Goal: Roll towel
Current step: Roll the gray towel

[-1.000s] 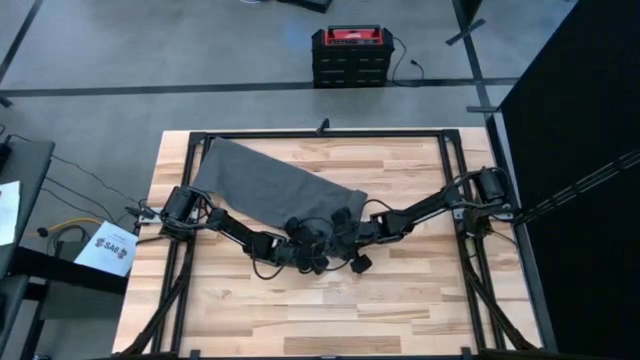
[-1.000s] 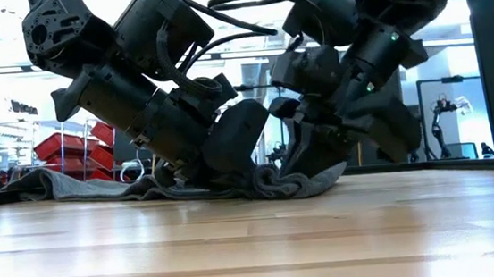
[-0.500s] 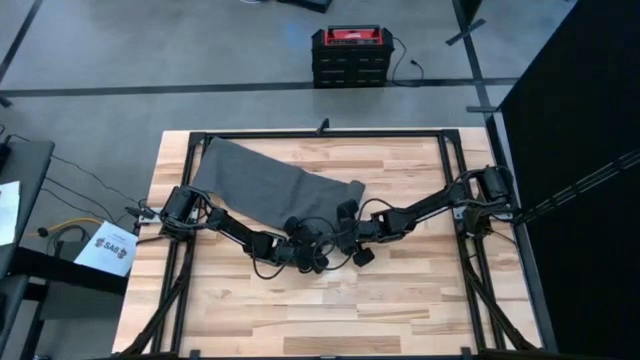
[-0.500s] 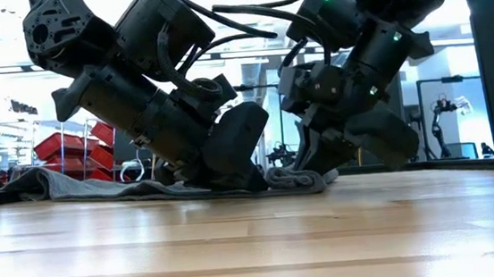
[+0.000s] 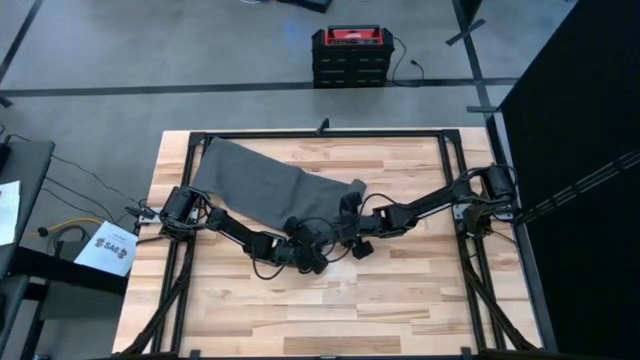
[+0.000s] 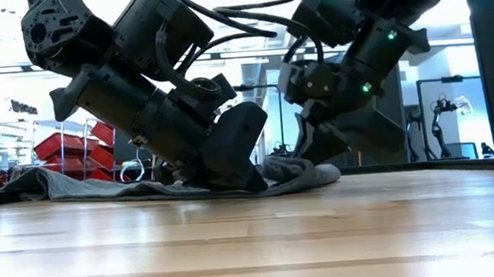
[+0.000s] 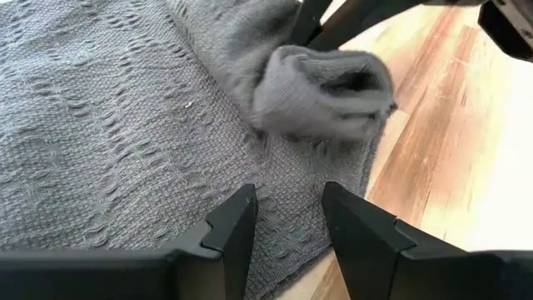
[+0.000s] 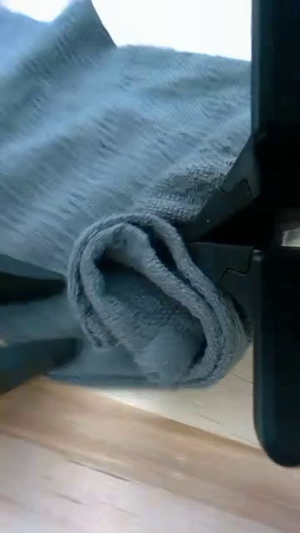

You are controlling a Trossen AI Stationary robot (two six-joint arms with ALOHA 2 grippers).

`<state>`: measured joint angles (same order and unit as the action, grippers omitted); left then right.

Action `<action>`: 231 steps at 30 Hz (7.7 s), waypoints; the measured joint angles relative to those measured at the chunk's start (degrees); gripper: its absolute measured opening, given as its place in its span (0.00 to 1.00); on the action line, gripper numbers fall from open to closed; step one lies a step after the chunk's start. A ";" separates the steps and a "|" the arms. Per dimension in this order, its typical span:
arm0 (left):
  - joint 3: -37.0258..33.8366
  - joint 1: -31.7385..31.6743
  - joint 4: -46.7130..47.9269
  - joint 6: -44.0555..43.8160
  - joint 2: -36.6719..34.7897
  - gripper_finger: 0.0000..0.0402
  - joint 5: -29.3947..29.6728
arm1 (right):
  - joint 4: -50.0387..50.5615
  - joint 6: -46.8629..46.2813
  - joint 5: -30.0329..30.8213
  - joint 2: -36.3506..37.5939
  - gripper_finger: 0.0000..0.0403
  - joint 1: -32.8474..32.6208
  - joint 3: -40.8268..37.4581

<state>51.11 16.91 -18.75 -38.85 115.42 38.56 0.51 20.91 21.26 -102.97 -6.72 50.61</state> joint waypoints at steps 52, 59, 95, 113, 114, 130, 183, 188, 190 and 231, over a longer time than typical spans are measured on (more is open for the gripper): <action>0.02 1.43 22.94 0.41 -16.12 0.33 -1.68 | -9.40 14.49 -27.02 1.13 0.00 5.82 0.13; -1.17 0.48 26.65 -7.27 -10.60 0.33 -0.91 | -10.89 16.37 -31.77 -1.88 0.00 8.23 1.13; -2.56 8.70 37.93 0.66 -10.56 0.33 -1.10 | -1.14 21.68 -50.27 -12.29 0.00 7.86 10.24; -5.99 9.48 31.05 1.45 -21.39 0.33 5.03 | -0.11 20.94 -49.82 -12.51 0.00 8.06 11.85; -7.67 8.53 28.08 1.50 -21.36 0.33 5.20 | -0.12 20.92 -49.76 -12.51 0.00 8.05 11.85; -26.44 4.57 5.21 -3.61 -18.32 0.33 4.08 | 2.50 21.14 -49.54 -12.36 0.00 7.11 12.09; -14.84 -20.06 -14.12 31.13 -5.60 0.33 -17.13 | -34.47 6.39 -50.48 -8.09 0.00 6.89 -8.66; -14.86 -20.24 -14.17 33.10 -5.93 0.33 -18.08 | -35.92 6.22 -51.06 -8.88 0.00 5.21 -8.68; -15.10 -19.91 -13.35 33.94 -6.57 0.33 -18.36 | -36.31 6.07 -51.22 -9.55 0.00 4.58 -8.67; -10.15 -20.26 -15.69 39.76 -13.04 0.33 -20.92 | 4.82 -12.31 -23.85 18.17 0.00 14.98 -13.60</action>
<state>40.96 -3.36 -34.44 0.91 102.38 17.64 5.33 8.59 -2.60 -84.80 8.25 37.01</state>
